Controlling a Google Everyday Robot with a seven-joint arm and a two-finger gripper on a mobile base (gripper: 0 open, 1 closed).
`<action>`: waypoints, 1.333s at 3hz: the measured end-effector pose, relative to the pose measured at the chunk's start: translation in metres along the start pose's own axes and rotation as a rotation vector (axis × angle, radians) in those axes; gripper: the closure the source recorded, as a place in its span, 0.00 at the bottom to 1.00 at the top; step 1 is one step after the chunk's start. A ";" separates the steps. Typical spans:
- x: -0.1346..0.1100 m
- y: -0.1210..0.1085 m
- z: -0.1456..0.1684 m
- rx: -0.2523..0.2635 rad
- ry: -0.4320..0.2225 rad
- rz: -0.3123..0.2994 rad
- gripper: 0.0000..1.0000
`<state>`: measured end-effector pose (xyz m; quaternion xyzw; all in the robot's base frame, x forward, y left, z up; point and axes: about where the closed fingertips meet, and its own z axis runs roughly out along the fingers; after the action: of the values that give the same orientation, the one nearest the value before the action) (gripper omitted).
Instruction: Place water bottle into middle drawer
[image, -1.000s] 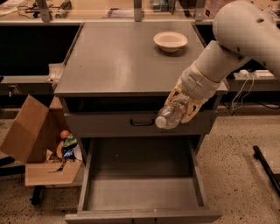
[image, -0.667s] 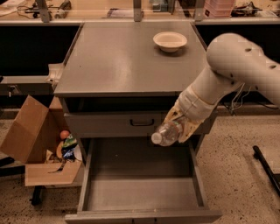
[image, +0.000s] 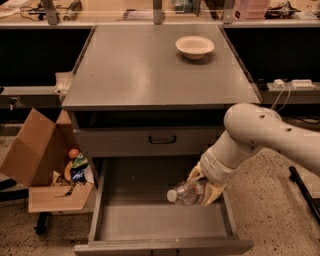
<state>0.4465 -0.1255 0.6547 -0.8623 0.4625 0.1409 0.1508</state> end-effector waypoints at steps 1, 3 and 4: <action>0.016 0.028 0.062 -0.014 -0.052 0.110 1.00; 0.042 0.029 0.082 -0.016 -0.034 0.166 1.00; 0.085 0.028 0.118 -0.029 -0.018 0.259 1.00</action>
Offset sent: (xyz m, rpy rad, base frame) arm -0.0192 -0.0039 -0.0498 0.0138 0.0659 -0.0730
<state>0.4555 -0.1586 0.5111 -0.7960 0.5665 0.1738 0.1231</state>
